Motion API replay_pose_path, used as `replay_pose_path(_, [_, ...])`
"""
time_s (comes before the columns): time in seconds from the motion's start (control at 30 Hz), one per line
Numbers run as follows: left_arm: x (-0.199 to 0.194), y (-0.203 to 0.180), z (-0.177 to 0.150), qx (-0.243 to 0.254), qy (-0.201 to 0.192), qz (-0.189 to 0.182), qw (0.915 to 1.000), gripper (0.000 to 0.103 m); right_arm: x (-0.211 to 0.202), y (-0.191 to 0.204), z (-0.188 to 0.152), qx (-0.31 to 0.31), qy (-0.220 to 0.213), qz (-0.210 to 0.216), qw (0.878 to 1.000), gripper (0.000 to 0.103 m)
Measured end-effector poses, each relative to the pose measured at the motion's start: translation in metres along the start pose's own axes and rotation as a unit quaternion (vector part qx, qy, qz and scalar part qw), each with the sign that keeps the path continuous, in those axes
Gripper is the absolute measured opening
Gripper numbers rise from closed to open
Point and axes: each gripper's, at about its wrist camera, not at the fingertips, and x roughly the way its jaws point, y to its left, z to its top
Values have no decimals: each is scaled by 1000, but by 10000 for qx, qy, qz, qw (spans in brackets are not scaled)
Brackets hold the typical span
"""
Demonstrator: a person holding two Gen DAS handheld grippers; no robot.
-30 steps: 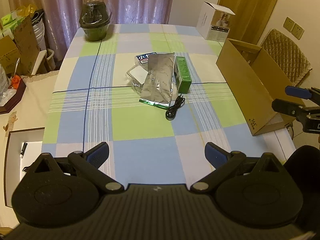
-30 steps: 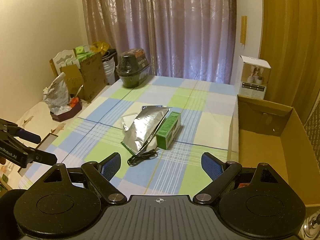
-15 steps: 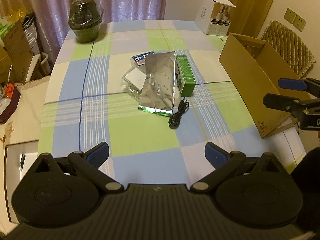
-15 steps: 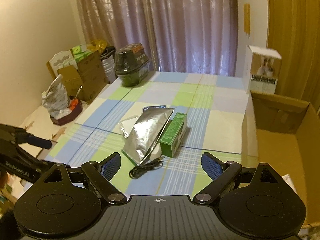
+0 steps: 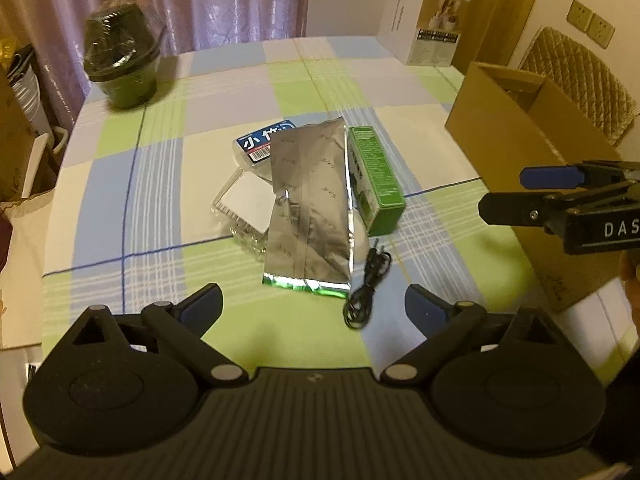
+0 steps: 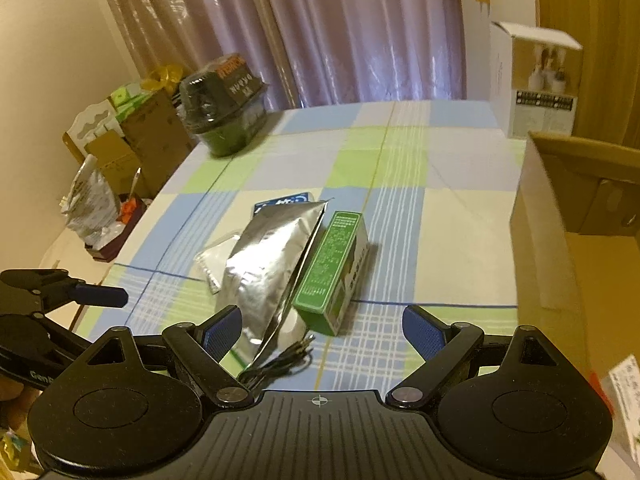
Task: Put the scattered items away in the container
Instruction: 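Grasp the green spray box with the right tool while the left tool grasps the silver foil bag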
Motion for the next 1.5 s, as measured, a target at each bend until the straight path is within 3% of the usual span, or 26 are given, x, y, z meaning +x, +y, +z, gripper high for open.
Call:
replay_pose_path(0.3, [46,1,27,253,145,-93,9995,94,51,-18,22,230,252,146,9993,92])
replay_pose_path(0.53, [68,6,40,444,197,-57,9988,85,83,-23,31,330,444,160,9983,90])
replay_pose_path(0.57, [71,6,40,444,199,-62,9988,85,87,-22,31,297,468,137,9984,84])
replay_pose_path(0.6, [72,7,41,451,204,-64,9988,85,92,-21,32,277,523,146,9981,70])
replay_pose_path(0.77, [81,7,41,496,231,-59,9985,85,110,-21,32,123,624,-98,9979,70])
replay_pose_path(0.83, [83,7,42,496,200,-50,9986,84,118,-23,30,101,728,-133,9972,51])
replay_pose_path(0.93, [86,5,45,510,184,-17,9985,83,121,-23,28,37,753,-282,9968,33])
replay_pose_path(1.5, [130,-13,72,551,366,177,9977,79,73,-45,-1,189,651,-549,9962,33])
